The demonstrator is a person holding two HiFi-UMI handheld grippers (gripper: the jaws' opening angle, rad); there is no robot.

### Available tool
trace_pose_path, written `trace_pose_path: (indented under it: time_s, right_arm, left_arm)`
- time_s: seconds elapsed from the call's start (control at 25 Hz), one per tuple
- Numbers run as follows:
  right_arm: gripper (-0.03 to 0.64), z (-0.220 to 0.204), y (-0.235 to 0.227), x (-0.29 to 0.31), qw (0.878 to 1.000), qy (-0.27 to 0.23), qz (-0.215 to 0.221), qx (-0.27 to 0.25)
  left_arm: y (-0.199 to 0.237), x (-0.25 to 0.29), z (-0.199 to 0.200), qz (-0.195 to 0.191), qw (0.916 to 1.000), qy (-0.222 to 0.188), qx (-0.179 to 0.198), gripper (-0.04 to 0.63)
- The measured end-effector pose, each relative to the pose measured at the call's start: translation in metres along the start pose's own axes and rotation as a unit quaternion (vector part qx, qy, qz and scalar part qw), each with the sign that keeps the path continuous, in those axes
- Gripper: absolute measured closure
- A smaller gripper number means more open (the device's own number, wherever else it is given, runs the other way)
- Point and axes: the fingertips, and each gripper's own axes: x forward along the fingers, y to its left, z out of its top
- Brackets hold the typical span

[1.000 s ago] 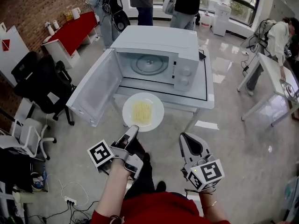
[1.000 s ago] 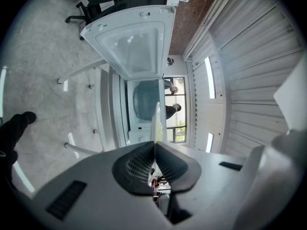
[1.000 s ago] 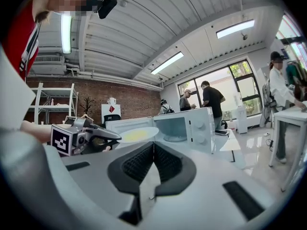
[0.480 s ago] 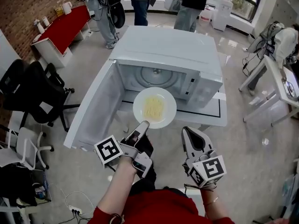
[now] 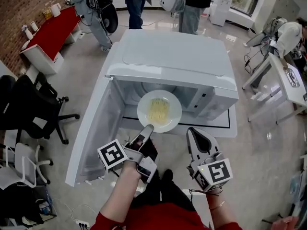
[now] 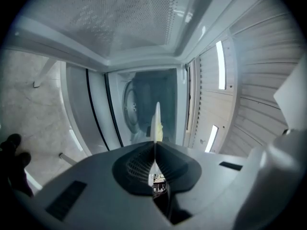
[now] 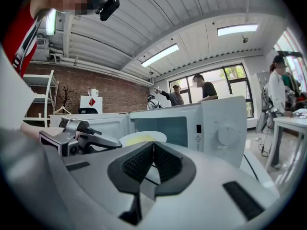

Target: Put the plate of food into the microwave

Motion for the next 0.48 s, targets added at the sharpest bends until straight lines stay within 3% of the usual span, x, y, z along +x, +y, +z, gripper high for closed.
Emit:
trace_pose_path:
  time_s: [0.08, 0.28, 0.48]
  right_arm:
    - [0.601, 0.001, -0.004, 0.005, 1.000, -0.012, -0.001, 0.002]
    - [0.601, -0.017, -0.010, 0.016, 1.000, 0.010, 0.002, -0.002]
    - [0.601, -0.024, -0.008, 0.041, 0.999, -0.028, 0.009, 0.013]
  left_arm:
    - [0.006, 0.006, 0.004, 0.004, 1.0000, -0.001, 0.002, 0.575]
    - [0.018, 0.022, 0.017, 0.003, 1.0000, -0.006, 0.002, 0.577]
    - [0.035, 0.037, 0.029, -0.002, 0.9999, -0.014, -0.001, 0.577]
